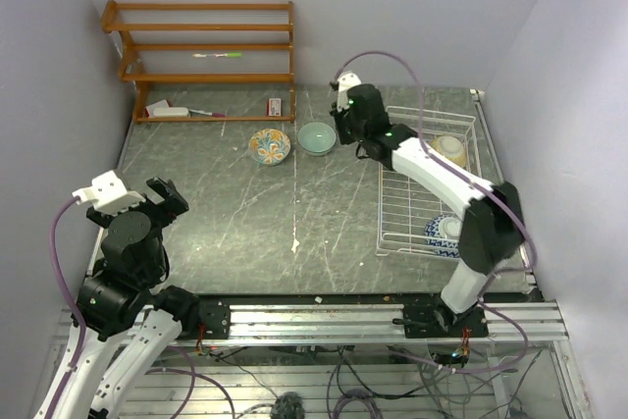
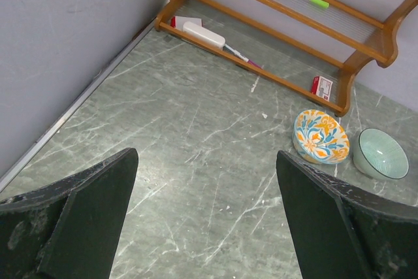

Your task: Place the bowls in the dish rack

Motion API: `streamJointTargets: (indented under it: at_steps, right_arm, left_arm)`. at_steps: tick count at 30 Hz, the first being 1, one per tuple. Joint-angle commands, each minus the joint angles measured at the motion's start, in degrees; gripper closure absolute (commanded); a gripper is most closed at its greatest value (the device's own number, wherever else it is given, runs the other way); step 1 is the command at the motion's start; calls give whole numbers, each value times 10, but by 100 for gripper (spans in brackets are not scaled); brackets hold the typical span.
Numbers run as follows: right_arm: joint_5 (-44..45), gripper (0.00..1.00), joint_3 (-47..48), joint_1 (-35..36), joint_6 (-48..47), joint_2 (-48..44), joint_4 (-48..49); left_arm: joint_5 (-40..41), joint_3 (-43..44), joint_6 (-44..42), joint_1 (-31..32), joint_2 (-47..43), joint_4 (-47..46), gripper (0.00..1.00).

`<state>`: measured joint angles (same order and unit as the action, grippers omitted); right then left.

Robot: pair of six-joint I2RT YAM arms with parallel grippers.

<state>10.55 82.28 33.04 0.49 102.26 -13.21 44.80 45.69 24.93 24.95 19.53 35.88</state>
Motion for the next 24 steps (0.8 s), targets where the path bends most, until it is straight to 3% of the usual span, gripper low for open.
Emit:
streamJointTargets:
  at_steps: [1, 7, 12, 16, 24]
  right_arm:
    - [-84, 98, -24, -3, 50, -110, 56]
    - [-168, 98, -103, -68, 130, -231, 62]
    - [-374, 98, -193, -218, 228, -313, 101]
    - [-500, 98, -244, -288, 279, -345, 132]
    - [-649, 98, -414, -371, 481, -360, 341]
  left_arm:
    - [6, 1, 6, -4, -8, -5, 2]
    - [0, 1, 4, -4, -9, -8, 2]
    - [-6, 1, 5, -4, -11, -10, 2]
    - [-10, 0, 4, -4, -15, -12, 2]
    - [-18, -1, 0, -4, -13, -16, 2]
